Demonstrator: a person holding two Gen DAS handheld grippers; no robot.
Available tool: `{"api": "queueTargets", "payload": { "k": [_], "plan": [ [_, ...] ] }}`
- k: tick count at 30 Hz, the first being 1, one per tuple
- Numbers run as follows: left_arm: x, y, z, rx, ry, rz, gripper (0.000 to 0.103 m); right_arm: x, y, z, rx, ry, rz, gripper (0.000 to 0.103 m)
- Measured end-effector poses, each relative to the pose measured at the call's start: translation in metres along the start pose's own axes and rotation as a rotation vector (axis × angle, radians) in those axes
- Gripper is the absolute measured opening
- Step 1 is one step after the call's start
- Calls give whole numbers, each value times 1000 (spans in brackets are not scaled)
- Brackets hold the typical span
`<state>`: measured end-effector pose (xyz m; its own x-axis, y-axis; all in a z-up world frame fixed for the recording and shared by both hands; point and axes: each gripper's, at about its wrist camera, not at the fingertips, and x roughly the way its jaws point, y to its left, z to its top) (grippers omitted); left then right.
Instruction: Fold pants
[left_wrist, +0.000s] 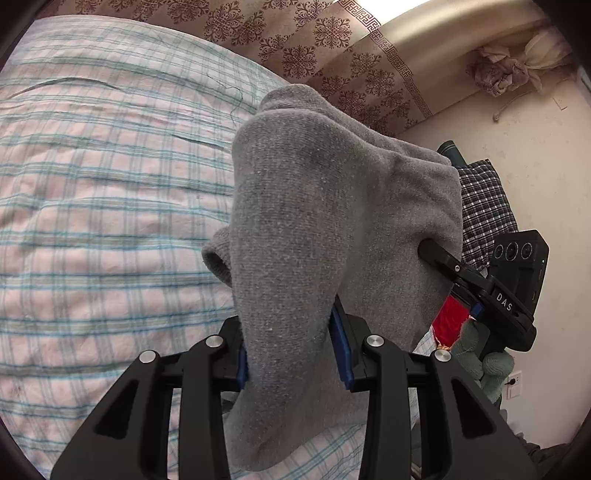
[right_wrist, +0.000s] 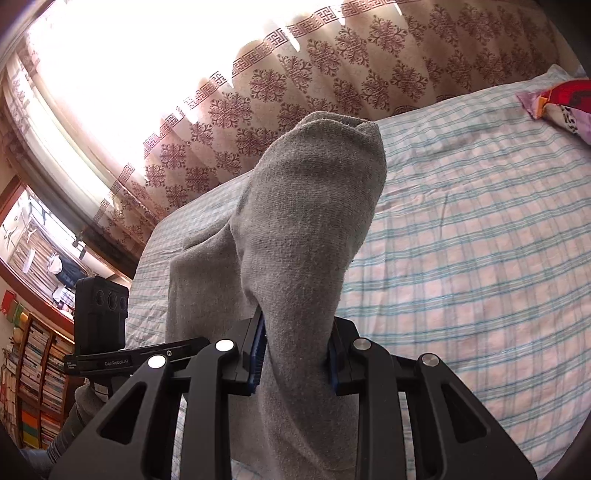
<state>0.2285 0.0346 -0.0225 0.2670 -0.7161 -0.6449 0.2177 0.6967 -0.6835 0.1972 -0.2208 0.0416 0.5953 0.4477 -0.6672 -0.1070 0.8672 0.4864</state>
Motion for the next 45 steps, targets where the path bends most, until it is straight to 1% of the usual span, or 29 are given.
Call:
{"api": "queueTargets", "payload": {
  "k": [4,8,12,15,16,17,18,19,20,21,22,23,25,28,33,39,42,43,45],
  "plan": [
    [36,-10,24,5,30,7,36,8,-30,19,8,-2,-47,26],
    [64,-9,44,0,56,46,36,27,-57,33,34,26,-78,26],
    [87,-2,57,-6,79,96,36,50,-83,30,74,67,-104,26],
    [98,1,59,6,84,131,36,62,-96,26,101,85,-119,28],
    [101,0,60,14,84,144,37,65,-98,24,103,88,-129,30],
    [103,-3,60,25,83,158,38,68,-100,24,98,89,-143,35],
    [105,-2,60,35,81,174,38,70,-99,23,87,88,-170,37],
    [107,-4,60,45,78,193,42,72,-98,22,71,87,-203,42],
    [104,2,59,55,74,214,46,72,-96,21,54,85,-237,44],
    [105,1,59,68,69,231,47,72,-94,20,33,84,-271,44],
    [104,-1,58,83,62,254,50,72,-90,19,9,82,-307,49],
    [104,-5,57,97,53,291,59,70,-85,18,-16,75,-344,55],
    [99,-12,52,130,33,367,67,65,-75,16,-72,64,-426,62],
    [92,-21,45,171,17,430,69,59,-63,9,-128,60,-510,66],
    [81,-37,30,244,2,513,74,46,-56,-4,-114,66,-524,66],
    [73,-45,11,265,10,553,75,31,-46,-17,-127,57,-545,66],
    [73,-51,-1,291,13,590,77,21,-39,-23,-137,46,-557,69],
    [72,-54,-6,301,11,600,81,17,-37,-25,-142,41,-561,72],
    [71,-59,-16,321,0,618,83,10,-32,-29,-154,31,-568,73]
  ]
}}
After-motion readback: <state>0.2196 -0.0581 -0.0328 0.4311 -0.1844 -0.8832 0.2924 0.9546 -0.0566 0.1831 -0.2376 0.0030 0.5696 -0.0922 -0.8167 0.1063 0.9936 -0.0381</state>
